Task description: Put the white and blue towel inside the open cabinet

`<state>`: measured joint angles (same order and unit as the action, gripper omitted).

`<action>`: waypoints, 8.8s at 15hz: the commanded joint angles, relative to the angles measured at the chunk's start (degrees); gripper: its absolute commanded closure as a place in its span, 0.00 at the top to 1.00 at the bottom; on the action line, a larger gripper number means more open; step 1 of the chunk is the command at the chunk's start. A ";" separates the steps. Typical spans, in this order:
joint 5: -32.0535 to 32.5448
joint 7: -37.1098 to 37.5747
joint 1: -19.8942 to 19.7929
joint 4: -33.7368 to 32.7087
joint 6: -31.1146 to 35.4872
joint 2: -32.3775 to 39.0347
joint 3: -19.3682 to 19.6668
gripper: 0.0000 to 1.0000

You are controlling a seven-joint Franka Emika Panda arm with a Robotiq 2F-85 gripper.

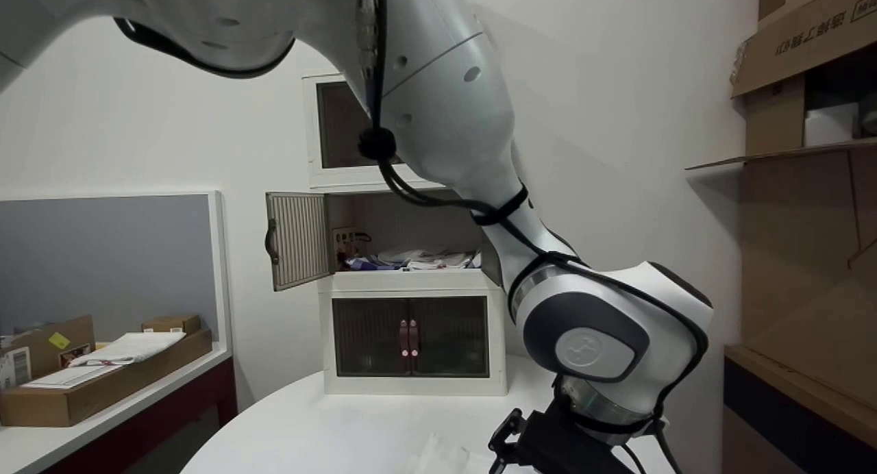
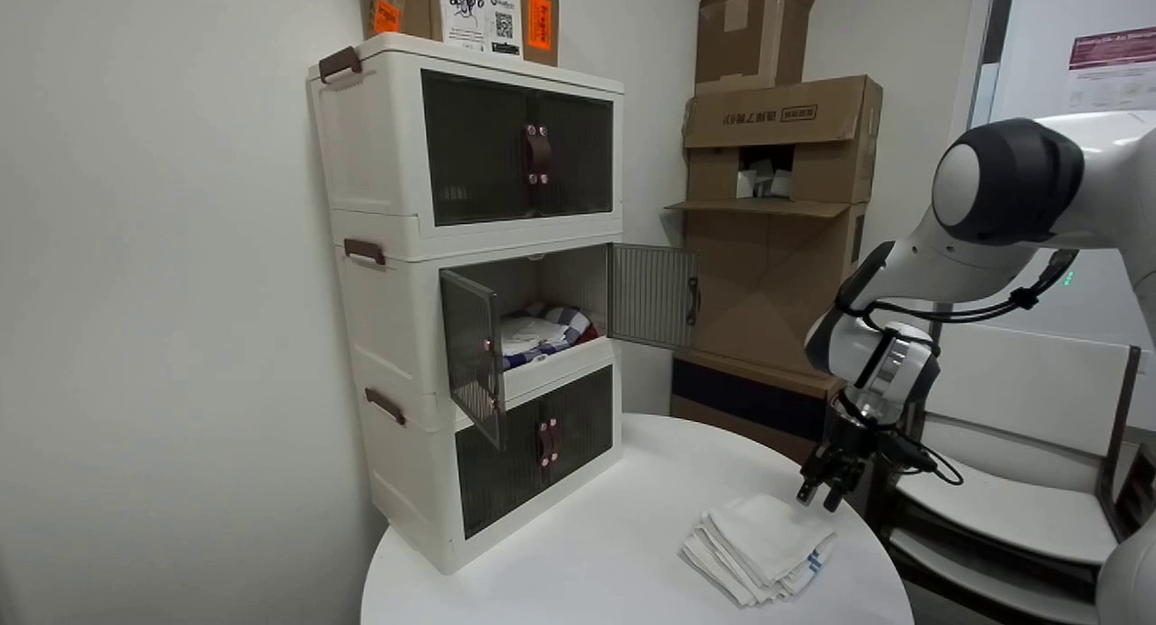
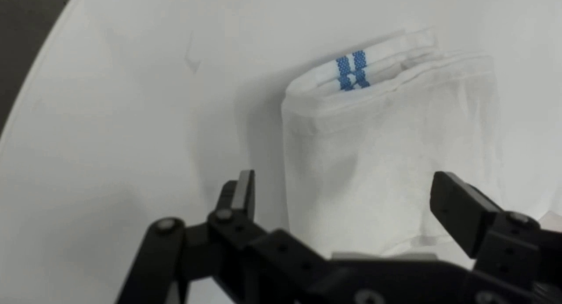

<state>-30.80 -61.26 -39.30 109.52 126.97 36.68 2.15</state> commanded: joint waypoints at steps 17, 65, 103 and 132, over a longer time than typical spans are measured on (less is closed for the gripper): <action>-1.37 -5.30 -0.72 0.10 0.93 1.88 -2.65 0.00; -54.97 -16.78 29.88 -12.74 -1.31 -15.03 -2.50 0.02; -57.44 -15.53 34.66 -37.99 0.41 7.13 -4.84 0.02; -53.40 -16.90 33.46 -36.94 -0.21 6.10 -5.79 1.00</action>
<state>-85.06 -76.74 -3.82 66.68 129.36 47.73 -3.05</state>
